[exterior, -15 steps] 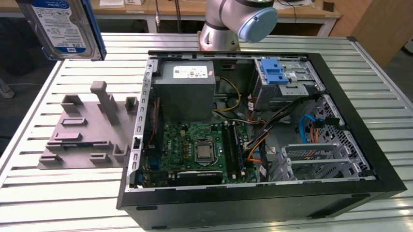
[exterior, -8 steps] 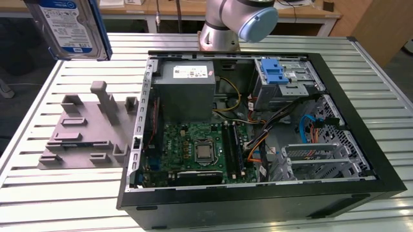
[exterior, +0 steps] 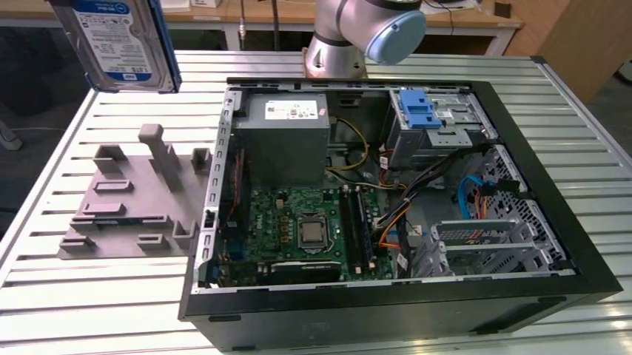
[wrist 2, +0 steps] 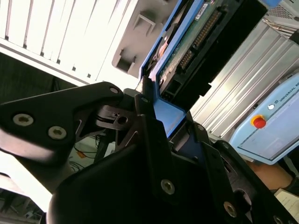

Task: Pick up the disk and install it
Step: 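Pick up the disk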

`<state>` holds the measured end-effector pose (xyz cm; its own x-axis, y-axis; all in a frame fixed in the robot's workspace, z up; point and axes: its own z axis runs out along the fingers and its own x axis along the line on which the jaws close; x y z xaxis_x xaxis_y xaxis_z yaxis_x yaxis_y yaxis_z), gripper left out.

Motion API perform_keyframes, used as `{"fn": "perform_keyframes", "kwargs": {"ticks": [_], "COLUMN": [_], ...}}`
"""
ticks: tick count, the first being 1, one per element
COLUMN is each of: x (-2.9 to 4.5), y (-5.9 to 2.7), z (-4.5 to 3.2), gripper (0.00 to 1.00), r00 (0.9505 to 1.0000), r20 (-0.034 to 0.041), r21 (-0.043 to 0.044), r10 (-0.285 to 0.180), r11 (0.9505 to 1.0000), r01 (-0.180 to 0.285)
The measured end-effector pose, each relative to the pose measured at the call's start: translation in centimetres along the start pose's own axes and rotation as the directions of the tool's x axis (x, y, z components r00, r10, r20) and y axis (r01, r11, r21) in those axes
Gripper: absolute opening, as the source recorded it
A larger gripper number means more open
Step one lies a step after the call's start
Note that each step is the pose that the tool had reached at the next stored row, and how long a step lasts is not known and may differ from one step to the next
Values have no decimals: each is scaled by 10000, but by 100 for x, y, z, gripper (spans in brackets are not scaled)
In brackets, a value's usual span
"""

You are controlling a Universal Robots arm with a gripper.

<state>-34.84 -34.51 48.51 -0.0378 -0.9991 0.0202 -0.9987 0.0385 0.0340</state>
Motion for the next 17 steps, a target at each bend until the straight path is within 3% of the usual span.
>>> {"fn": "perform_keyframes", "kwargs": {"ticks": [6, 11, 17], "x": [-3, 11, 178], "y": [-98, -113, -125], "z": [-1, 1, 21], "gripper": [36, 36, 36], "r00": [10000, 10000, 10000], "r20": [0, -40, -39], "r21": [1, 6, 22], "r10": [0, 1, 1], "r11": [10000, 10000, 10000], "r01": [0, -1, -1]}}
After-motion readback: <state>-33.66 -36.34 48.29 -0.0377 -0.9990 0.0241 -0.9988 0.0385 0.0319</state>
